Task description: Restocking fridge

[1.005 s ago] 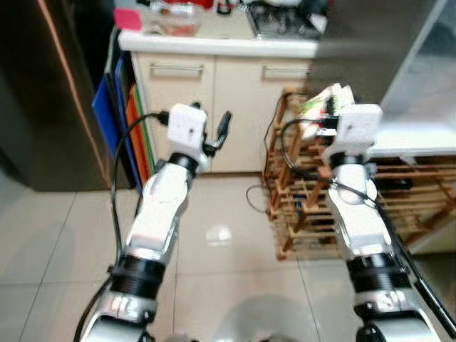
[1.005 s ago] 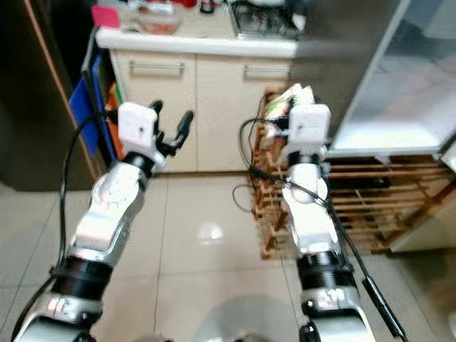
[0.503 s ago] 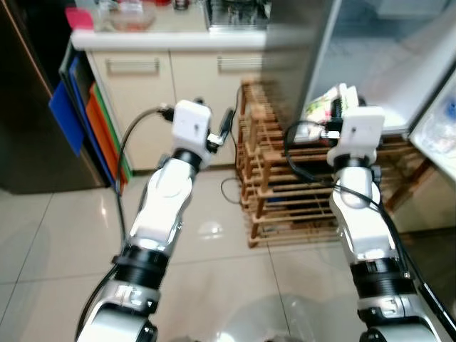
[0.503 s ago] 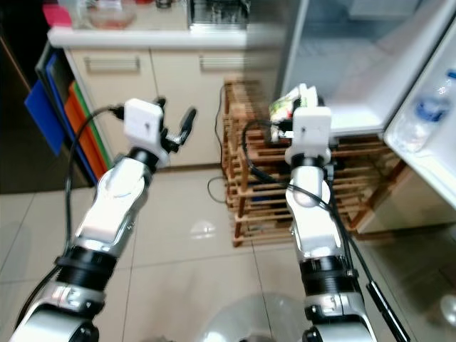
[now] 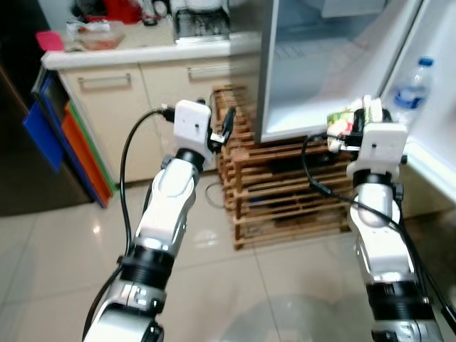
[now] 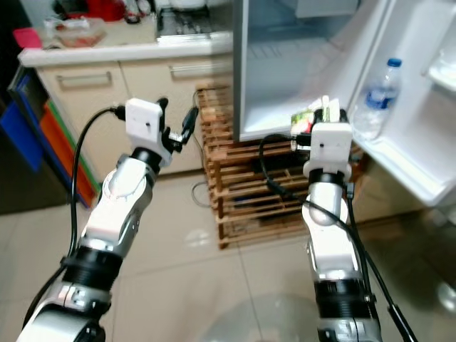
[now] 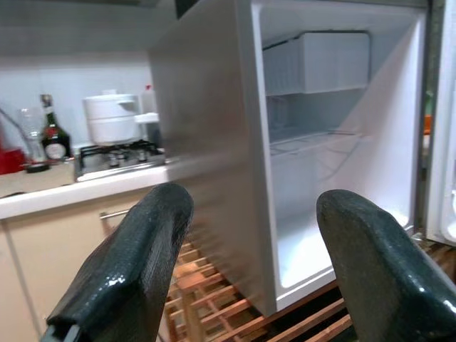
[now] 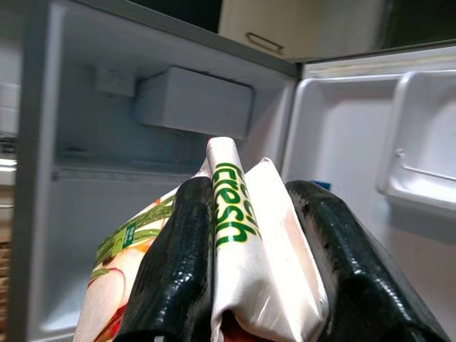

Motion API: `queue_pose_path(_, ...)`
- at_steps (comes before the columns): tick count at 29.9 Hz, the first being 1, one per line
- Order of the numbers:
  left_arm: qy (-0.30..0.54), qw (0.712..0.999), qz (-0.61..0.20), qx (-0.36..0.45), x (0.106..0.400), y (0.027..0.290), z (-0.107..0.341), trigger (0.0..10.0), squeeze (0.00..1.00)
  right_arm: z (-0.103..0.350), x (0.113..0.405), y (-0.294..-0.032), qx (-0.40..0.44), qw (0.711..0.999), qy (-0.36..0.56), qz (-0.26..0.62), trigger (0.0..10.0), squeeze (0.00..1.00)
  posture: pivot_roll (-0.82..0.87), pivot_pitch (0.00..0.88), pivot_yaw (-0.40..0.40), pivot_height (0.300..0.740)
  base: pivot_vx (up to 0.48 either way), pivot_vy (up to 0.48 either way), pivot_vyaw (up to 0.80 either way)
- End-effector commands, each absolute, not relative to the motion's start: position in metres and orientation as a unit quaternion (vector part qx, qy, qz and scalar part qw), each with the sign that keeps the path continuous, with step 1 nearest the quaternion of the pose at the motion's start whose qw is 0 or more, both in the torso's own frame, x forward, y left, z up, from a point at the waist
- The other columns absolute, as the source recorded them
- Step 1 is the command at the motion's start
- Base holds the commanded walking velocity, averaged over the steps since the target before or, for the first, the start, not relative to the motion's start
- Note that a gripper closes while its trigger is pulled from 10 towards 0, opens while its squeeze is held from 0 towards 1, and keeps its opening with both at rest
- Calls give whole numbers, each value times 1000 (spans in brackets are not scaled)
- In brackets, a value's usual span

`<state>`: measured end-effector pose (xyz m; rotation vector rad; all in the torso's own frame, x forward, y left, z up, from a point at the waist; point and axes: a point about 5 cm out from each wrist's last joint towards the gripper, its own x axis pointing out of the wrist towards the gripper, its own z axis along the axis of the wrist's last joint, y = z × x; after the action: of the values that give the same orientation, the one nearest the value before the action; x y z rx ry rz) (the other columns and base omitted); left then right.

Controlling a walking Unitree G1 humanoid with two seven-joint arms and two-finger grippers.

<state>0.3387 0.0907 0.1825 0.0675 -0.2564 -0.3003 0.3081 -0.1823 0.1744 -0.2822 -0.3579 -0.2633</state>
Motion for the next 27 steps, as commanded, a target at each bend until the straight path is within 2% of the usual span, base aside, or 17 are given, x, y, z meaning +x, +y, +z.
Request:
queue_pose_path(1, -124, 980, -154, 36, 340, 90, 183, 10000, 0, 179, 309, -182, -139, 964, -182, -136, 10000, 0, -70, 0, 38, 740, 480, 0, 0)
queue_pose_path(5, -123, 980, -154, 35, 341, 90, 183, 10000, 0, 179, 309, -180, -139, 964, -181, -134, 10000, 0, -67, 0, 36, 740, 480, 0, 0)
queue_pose_path(8, -119, 981, -151, 0, 342, 92, 183, 10000, 0, 179, 310, -179, -139, 965, -180, -133, 10000, 0, -65, 0, 36, 740, 480, 0, 0)
queue_pose_path(16, -128, 976, -171, 45, 339, 85, 181, 10000, 0, 178, 312, -182, -141, 965, -177, -136, 10000, 0, -63, 0, 34, 740, 480, 0, 0)
queue_pose_path(21, -123, 975, -173, 61, 337, 81, 178, 10000, 0, 176, 313, -186, -145, 964, -170, -141, 10000, 0, -64, 0, 35, 740, 0, 0, 0)
queue_pose_path(27, -123, 978, -160, 47, 338, 85, 179, 10000, 0, 172, 321, -191, -145, 967, -153, -144, 10000, 0, -68, 0, 42, 740, 0, -452, 0)
